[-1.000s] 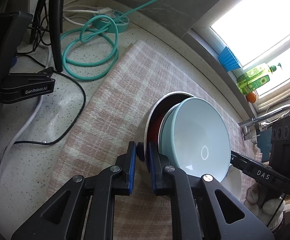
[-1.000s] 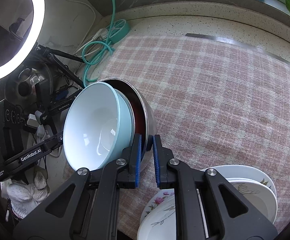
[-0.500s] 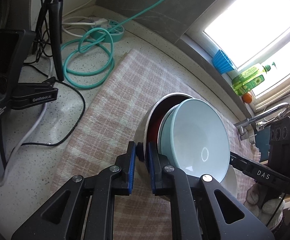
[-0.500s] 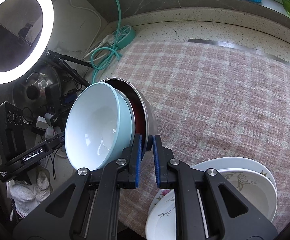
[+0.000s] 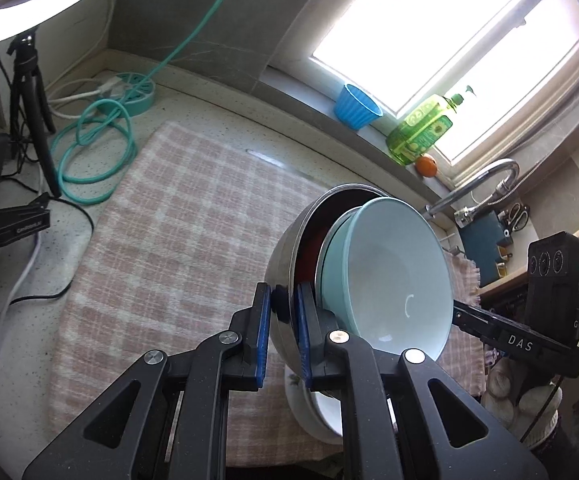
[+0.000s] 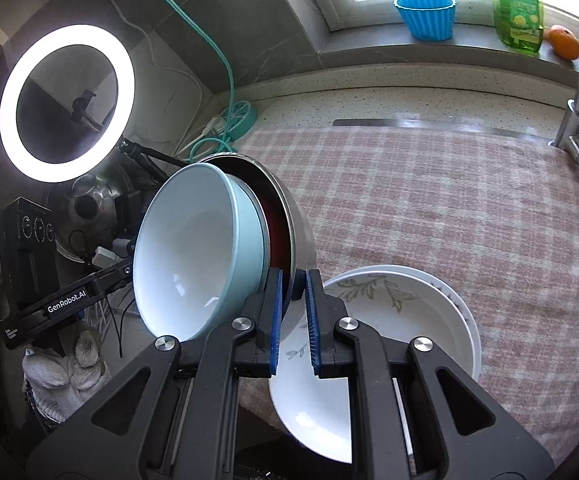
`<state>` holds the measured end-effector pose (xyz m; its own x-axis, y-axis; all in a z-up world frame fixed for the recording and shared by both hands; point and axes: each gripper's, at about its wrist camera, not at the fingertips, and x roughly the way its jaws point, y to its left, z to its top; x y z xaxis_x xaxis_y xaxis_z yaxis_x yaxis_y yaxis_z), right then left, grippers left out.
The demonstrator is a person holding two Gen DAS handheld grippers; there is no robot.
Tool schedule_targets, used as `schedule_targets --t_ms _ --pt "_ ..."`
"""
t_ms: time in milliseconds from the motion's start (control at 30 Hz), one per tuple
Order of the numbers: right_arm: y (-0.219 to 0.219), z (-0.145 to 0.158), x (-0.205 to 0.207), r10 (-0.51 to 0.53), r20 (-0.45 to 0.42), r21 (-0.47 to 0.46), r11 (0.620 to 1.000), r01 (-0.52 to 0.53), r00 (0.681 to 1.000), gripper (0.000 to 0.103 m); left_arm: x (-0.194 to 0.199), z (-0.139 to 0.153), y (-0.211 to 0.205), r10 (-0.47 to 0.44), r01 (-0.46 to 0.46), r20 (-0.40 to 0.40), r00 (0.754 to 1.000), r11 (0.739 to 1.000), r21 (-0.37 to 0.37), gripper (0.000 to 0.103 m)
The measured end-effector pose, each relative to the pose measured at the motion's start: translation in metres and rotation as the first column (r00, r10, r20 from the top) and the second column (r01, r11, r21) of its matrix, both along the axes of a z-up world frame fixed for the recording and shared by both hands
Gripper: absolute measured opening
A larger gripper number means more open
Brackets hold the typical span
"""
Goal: Organize plates and bowls
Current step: 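Grip the nested bowls and carry them over the plate stack, then lower the nested bowls onto the plates and open both grippers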
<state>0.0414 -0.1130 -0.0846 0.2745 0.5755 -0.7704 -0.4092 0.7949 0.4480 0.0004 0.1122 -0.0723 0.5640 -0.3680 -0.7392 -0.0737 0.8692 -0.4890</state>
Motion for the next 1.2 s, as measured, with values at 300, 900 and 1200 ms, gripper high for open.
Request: schedule_targets --t_ms 300,900,1200 --pt "-0.068 -0.011 -0.025 -0.161 -0.051 -0.004 0.987 0.161 0.986 0.012 0.005 -0.012 -0.056 -0.167 0.167 -0.036 0.985 0.986 -0.01 0.011" --pt "-0.115 -0.056 -0.041 -0.127 -0.127 -0.007 0.992 0.127 0.984 0.012 -0.024 -0.042 -0.103 -0.131 0.135 -0.147 0.981 0.991 0.018 0.011" --pt "-0.112 -0.064 -0.036 -0.091 -0.151 0.012 0.996 0.094 0.984 0.012 -0.026 -0.045 -0.103 -0.084 0.092 -0.149 0.985 0.995 0.045 0.011"
